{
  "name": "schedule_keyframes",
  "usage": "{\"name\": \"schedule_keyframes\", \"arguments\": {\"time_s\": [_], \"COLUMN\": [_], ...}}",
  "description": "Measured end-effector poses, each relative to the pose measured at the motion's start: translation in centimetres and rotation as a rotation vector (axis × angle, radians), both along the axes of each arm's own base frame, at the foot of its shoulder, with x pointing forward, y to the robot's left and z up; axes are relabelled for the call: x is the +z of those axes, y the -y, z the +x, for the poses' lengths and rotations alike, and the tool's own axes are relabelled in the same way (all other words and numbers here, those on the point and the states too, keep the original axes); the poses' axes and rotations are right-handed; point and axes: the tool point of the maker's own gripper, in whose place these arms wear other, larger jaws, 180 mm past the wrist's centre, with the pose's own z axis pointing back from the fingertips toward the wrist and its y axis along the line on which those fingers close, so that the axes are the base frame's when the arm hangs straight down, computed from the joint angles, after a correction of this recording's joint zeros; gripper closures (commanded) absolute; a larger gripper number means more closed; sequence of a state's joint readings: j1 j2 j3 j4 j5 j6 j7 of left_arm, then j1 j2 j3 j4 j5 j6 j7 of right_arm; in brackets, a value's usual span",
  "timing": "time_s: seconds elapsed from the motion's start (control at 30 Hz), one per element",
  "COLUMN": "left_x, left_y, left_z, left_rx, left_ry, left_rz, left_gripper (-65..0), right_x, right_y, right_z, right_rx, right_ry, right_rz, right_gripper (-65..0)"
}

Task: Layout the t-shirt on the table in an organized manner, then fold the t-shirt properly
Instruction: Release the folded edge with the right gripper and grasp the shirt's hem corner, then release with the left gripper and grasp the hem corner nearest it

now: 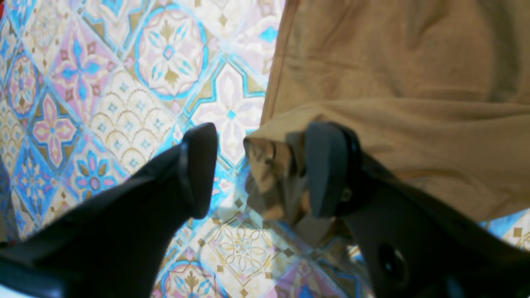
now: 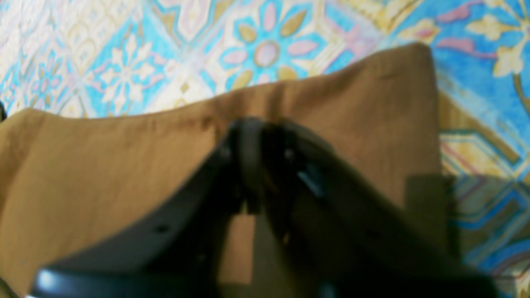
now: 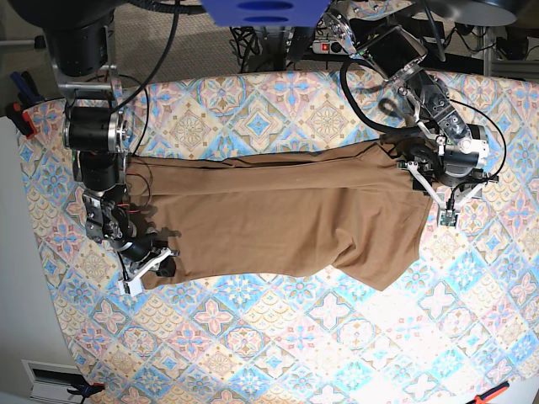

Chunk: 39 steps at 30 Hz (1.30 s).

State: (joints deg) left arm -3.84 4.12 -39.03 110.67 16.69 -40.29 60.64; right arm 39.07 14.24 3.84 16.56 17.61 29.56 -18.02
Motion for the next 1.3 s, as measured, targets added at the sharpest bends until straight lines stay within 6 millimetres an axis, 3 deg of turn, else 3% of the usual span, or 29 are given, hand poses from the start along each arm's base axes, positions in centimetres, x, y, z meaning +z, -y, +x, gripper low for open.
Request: {"name": "schedule_keyframes", "arguments": {"time_s": [0.1,0.23,0.37,0.6,0.77,1.03,1.17,1.3], "left_x": [0.0,0.0,0.0,0.4,3.7,4.4,2.8,-0.8], "left_y": [0.0,0.0,0.0,0.6,2.2,-1.6,-0.4,3.3], "left_z": [0.0,0.1,0.1,0.8,5.8,12.2,15.5,17.1], "left_rx": [0.0,0.0,0.0,-0.022,-0.151,-0.164,-0.226,-0.331], "left_ry": [0.0,0.002,0.003,0.008,0.098,0.051,0.11,0.095], "left_rz": [0.0,-0.001,-0.002,0.001,0.051,0.051,-0.043,-0.139], "left_gripper": [-33.0,-33.0,-33.0,-33.5,-33.6,-33.7,-33.7,-33.7], "right_x": [-0.6,-2.3,-2.0,-0.9,-0.8,-0.7,-0.7,-0.7], "right_y": [-0.1,-0.5,-1.1,-4.6,-5.7,-5.7,-5.7,-5.7], "right_z": [-0.6,-3.1,-3.8,-7.6,-7.5,-7.5,-7.5,-7.5], "right_rx": [0.005,-0.047,0.037,0.229,0.251,0.253,0.252,0.252], "right_ry": [-0.02,-0.004,-0.014,-0.011,-0.024,-0.026,-0.026,-0.025], "right_rz": [0.003,0.112,0.011,-0.091,-0.113,-0.113,-0.113,-0.112], "right_gripper": [0.0,0.0,0.0,0.0,0.0,0.0,0.0,0.0]}}
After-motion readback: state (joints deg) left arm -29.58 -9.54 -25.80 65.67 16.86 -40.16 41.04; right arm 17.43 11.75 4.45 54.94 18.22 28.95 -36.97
